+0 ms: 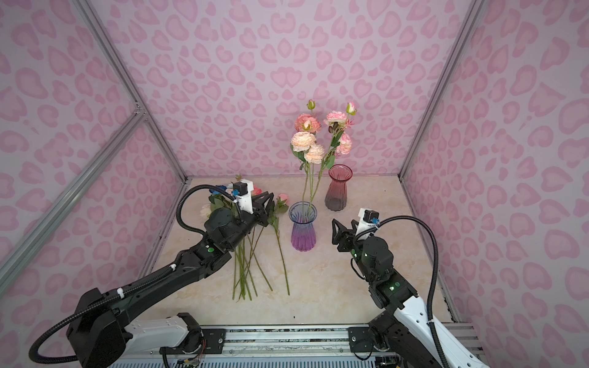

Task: Arrange the flowers into the vase
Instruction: 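Open the left gripper and draw back toward the bunch, then grasp a white-pink rose stem with the left gripper while the right gripper nears the vase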

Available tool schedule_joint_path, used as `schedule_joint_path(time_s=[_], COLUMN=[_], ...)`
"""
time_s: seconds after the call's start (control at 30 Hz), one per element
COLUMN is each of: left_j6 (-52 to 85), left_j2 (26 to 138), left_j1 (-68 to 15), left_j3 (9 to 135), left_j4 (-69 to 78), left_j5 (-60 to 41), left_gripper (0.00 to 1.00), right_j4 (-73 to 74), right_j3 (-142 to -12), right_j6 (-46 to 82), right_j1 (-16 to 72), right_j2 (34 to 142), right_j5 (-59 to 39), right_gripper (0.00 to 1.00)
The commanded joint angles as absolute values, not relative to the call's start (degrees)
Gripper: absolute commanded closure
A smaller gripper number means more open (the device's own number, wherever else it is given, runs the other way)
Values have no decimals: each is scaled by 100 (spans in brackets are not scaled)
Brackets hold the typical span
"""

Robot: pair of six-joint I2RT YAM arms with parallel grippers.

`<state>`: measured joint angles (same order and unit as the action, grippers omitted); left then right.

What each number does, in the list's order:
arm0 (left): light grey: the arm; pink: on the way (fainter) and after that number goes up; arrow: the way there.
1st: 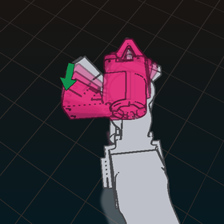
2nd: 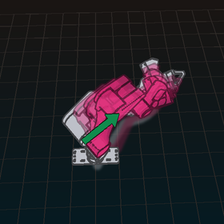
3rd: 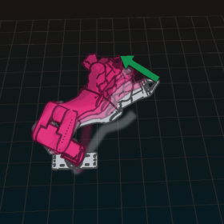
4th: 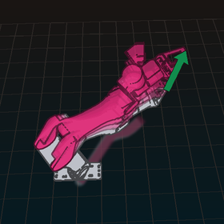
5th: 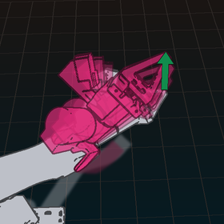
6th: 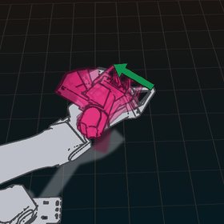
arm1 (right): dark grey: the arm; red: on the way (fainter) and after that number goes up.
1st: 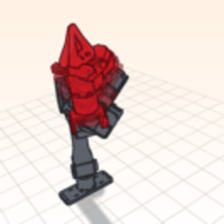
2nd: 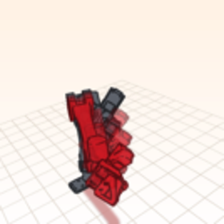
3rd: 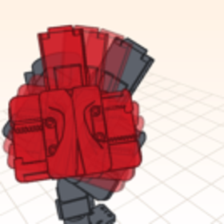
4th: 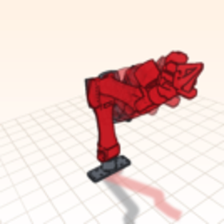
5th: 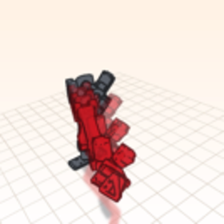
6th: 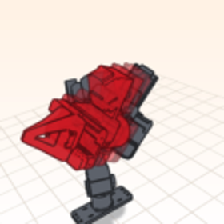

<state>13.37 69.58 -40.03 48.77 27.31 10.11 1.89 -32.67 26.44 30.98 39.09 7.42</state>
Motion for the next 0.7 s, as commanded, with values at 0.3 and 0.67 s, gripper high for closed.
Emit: schedule_joint_path(time_s=[0.3, 0.67], left_j6=[3876, 3809], left_j2=[5752, 7391], left_j1=[-2145, -1519], left_j3=[3817, 4577], left_j4=[-433, -1035], left_j5=[1761, 108], left_gripper=[45, 34], right_j4=[266, 356], right_j3=[-4009, -4626], right_j6=[1678, 1143], right_j1=[4461, 5671], right_j2=[4948, 6404], right_j5=[751, 1654], right_gripper=[33, 35])
